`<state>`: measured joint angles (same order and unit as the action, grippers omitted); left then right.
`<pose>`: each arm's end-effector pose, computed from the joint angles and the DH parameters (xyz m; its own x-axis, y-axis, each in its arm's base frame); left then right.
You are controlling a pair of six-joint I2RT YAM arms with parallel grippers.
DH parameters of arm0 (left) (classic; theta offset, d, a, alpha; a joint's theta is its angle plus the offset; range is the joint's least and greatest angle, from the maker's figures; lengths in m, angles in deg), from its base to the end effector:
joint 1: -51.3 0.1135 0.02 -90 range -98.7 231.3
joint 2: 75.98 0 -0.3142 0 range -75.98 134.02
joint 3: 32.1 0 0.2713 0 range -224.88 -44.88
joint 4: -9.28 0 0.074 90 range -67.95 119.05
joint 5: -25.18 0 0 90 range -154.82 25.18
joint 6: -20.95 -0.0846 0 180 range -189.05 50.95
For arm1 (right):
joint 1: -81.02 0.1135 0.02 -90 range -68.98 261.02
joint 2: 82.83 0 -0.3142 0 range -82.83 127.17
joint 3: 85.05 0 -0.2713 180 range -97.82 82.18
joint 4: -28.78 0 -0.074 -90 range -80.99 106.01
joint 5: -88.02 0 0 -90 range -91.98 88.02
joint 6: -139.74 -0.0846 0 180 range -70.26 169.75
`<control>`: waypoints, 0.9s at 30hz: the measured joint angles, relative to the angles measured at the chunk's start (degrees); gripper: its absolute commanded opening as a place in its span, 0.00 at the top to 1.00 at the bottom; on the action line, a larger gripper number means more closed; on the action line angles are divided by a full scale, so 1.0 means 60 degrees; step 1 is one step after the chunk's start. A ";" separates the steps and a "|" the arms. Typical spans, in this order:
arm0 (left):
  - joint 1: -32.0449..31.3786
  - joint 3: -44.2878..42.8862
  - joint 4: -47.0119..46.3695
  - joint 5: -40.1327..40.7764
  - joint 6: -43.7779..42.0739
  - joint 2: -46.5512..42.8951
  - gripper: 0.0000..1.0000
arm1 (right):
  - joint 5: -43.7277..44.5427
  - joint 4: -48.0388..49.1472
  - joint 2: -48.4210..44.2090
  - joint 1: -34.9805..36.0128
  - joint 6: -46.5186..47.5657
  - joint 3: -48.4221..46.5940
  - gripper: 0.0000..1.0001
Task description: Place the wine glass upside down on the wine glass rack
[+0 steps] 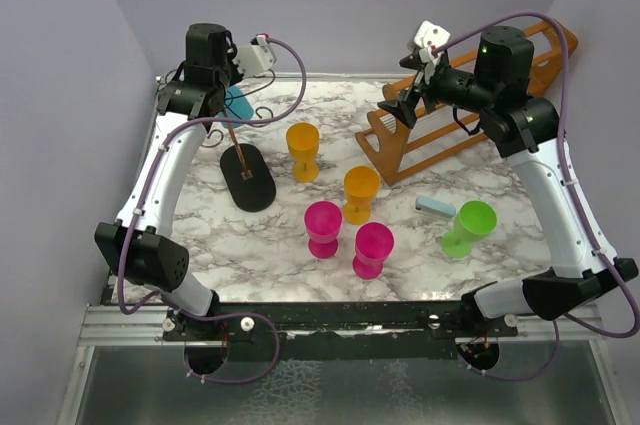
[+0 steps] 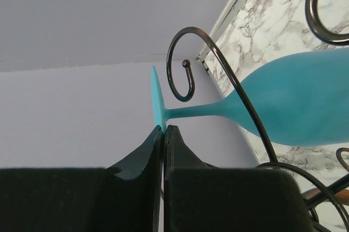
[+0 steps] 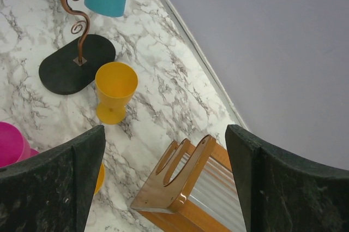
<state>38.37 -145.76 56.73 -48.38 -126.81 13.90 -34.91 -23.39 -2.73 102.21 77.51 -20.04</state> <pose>0.4047 -0.0683 0.4748 -0.2409 0.8877 -0.3925 0.3107 0.4536 0.8353 0.2882 0.1611 0.5351 0.1218 -0.3722 -0.9201 -0.8257 0.4764 -0.3020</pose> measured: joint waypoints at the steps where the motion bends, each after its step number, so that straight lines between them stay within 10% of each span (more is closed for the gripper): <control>1: -0.0029 -0.0084 0.0109 -0.0095 0.0029 0.0000 1.00 | 0.0000 0.0000 0.0000 0.0000 0.0000 0.0000 0.09; 27: -0.0583 -0.0546 -0.0095 -0.0747 0.0033 0.0157 1.00 | -0.0408 0.0091 -0.0419 -0.0426 -0.0055 0.0335 0.06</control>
<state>34.88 -149.04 56.16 -52.86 -126.61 14.84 -37.36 -22.84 -5.25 99.65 77.19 -18.03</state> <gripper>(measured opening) 0.020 0.932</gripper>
